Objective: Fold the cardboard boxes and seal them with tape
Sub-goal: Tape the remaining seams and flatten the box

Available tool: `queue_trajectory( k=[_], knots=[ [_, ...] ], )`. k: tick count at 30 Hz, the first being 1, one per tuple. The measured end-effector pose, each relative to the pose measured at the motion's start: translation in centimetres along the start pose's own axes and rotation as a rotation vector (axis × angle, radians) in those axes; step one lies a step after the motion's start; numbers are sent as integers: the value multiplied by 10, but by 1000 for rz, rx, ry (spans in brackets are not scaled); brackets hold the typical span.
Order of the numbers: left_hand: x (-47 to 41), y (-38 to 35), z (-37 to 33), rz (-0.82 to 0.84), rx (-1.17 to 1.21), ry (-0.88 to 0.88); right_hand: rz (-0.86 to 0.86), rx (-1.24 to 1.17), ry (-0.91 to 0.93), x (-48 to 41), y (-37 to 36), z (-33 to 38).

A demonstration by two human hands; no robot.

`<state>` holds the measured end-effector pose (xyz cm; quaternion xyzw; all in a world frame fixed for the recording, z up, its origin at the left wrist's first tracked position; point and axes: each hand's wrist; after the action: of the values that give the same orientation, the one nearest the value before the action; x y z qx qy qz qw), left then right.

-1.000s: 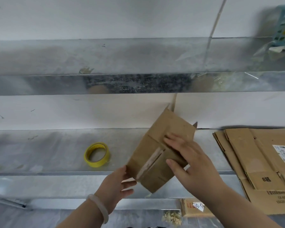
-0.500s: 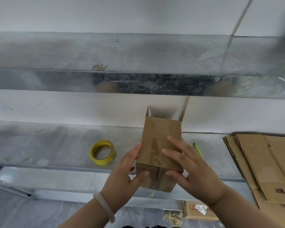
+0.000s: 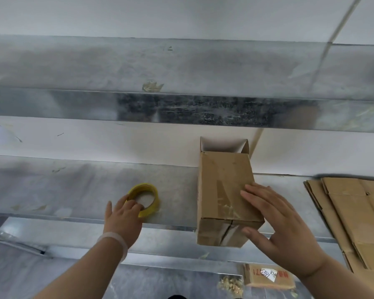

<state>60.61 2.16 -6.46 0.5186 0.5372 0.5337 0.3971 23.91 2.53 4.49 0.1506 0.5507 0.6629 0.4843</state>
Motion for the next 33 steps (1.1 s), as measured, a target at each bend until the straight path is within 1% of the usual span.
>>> queue_trajectory(
  k=[1, 3, 6, 8, 9, 12, 14, 19, 21, 23, 25, 27, 30, 33],
  knots=[
    [0, 1, 2, -24, -17, -26, 21, 0, -15, -1, 1, 2],
    [3, 7, -1, -136, -4, -67, 60, 23, -37, -4, 3, 7],
    [14, 33, -22, -315, 187, -177, 20, -7, -80, -16, 9, 23],
    [27, 64, -42, -445, 308, -284, -17, -96, -92, -29, 15, 37],
    [34, 78, -52, -494, 331, -353, -7, -155, -89, -37, 17, 46],
    [52, 117, -78, -571, 353, -519, 87, -317, -90, -60, 17, 66],
    [59, 133, -94, -585, 345, -569, 101, -346, -114, -69, 16, 73],
    [68, 144, -110, -541, 310, -574, -166, -451, -172, -62, 22, 73],
    [72, 143, -114, -521, 293, -574, -223, -447, -124, -57, 23, 70],
    [76, 143, -118, -514, 279, -567, -201, -390, -63, -54, 26, 66],
    [81, 146, -123, -519, 285, -550, -85, -319, -50, -52, 32, 64],
    [85, 151, -128, -555, 301, -527, -39, -262, -21, -50, 39, 61],
    [91, 160, -131, -613, 241, -490, -41, -297, -18, -44, 52, 61],
    [92, 169, -129, -638, 139, -397, -2, -321, -30, -37, 62, 63]
  ],
)
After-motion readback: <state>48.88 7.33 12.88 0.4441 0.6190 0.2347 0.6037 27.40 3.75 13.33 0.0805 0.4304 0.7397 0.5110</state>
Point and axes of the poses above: each hand's wrist, its own x-axis away from the middle knuckle, its own y-axis out of the back of the hand, z = x × y, and after that the axes turned 3 degrees about z, right-handed
